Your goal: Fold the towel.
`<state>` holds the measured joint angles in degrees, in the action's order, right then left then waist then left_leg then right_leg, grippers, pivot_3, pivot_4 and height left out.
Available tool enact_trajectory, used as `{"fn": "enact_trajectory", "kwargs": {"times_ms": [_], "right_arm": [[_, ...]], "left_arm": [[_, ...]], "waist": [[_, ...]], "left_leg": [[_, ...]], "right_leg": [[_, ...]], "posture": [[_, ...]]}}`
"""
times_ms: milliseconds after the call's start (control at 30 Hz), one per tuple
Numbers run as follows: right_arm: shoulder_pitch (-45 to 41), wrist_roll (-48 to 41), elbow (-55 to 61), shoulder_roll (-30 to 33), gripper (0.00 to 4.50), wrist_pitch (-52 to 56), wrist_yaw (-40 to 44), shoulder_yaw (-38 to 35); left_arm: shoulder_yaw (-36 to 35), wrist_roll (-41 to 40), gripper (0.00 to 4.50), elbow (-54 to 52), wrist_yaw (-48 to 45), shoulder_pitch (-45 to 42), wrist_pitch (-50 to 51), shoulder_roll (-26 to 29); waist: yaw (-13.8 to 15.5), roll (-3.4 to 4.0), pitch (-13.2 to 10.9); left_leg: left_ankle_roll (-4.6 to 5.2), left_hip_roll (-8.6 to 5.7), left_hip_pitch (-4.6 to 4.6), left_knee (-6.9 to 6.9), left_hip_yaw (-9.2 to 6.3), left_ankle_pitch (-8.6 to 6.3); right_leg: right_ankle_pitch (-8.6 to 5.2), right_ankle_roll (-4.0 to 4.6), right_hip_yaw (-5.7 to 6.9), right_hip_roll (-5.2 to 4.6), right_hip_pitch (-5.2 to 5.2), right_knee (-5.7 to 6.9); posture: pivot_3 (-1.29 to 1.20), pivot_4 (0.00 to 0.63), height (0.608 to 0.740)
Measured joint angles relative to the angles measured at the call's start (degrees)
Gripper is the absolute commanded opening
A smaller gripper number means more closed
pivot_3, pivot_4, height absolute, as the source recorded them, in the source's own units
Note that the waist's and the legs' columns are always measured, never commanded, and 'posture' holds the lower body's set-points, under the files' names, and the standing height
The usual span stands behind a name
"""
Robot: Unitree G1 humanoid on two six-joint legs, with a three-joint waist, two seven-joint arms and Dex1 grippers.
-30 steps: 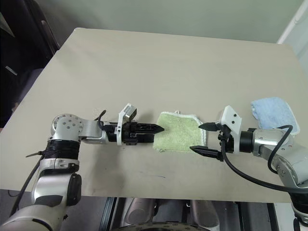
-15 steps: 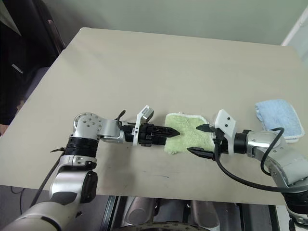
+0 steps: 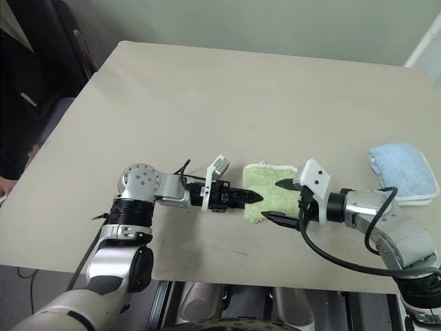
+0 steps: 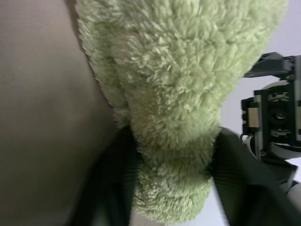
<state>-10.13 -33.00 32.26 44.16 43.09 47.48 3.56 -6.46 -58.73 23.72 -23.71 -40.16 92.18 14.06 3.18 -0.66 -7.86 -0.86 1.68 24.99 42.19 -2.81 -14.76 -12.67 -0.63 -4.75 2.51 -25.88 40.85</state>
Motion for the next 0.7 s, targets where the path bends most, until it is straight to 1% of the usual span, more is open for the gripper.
{"fn": "enact_trajectory", "kwargs": {"times_ms": [67,100,133,233,400,533,700], "right_arm": [[0.3,0.0,0.3,0.5,4.50,0.1,0.0,-0.4],[0.4,-0.1,0.3,0.7,4.50,0.2,0.0,-0.4],[0.5,-0.1,0.5,1.0,4.50,0.3,0.0,-0.5],[1.0,-0.7,1.5,1.4,4.50,0.6,0.0,-1.5],[2.3,-3.0,3.0,2.3,4.50,1.7,0.0,-5.4],[2.7,-4.2,3.9,2.9,4.50,2.3,-0.1,-8.1],[2.9,-4.4,3.8,3.1,4.50,2.3,-1.2,-10.1]], "left_arm": [[-0.5,0.1,0.43,-0.2,-0.9,0.0,0.1,-0.5],[-0.8,0.1,0.16,-0.2,-1.1,0.0,0.1,-0.7],[-1.1,0.3,0.02,-0.2,-1.3,0.0,0.1,-0.8],[-1.7,0.9,0.01,-0.2,-1.4,-0.1,0.1,-1.3],[-2.2,1.8,0.01,-0.7,-2.0,0.0,0.1,-1.2],[-2.0,1.6,0.01,-3.0,-4.7,0.1,0.1,1.5],[-6.2,1.1,0.01,-3.4,-7.2,-3.3,0.0,6.5]], "waist": [[0.0,0.00,0.0],[0.0,0.00,0.0],[0.1,0.00,0.0],[0.1,0.00,0.0],[0.0,0.00,0.0],[-0.2,-0.18,-0.2],[-0.6,-0.37,-0.3]], "left_leg": [[-0.02,0.00,-0.02,-0.01,-0.04,-0.01],[-0.02,-0.01,-0.02,-0.02,-0.07,-0.01],[-0.01,-0.01,-0.04,-0.02,-0.10,0.00],[0.04,-0.02,-0.06,-0.01,-0.08,0.05],[0.09,-0.04,-0.05,0.00,-0.06,0.09],[-0.02,0.05,0.06,0.00,-0.07,0.02],[-0.26,0.14,0.30,-0.06,-0.05,-0.05]], "right_leg": [[0.00,-0.01,0.00,0.01,0.02,0.01],[0.00,-0.01,0.00,0.02,0.05,0.01],[0.00,-0.01,0.00,0.03,0.09,0.01],[-0.01,-0.02,-0.02,0.05,0.13,0.00],[-0.03,-0.04,-0.09,0.05,0.14,-0.03],[-0.02,-0.03,-0.10,0.14,-0.04,-0.02],[0.05,-0.02,-0.08,0.18,-0.45,0.08]], "posture": [[0.00,0.150,0.697],[0.00,0.150,0.697],[0.00,0.150,0.697],[0.00,0.150,0.697],[0.00,0.150,0.697],[0.00,0.150,0.697],[0.00,0.150,0.697]]}}
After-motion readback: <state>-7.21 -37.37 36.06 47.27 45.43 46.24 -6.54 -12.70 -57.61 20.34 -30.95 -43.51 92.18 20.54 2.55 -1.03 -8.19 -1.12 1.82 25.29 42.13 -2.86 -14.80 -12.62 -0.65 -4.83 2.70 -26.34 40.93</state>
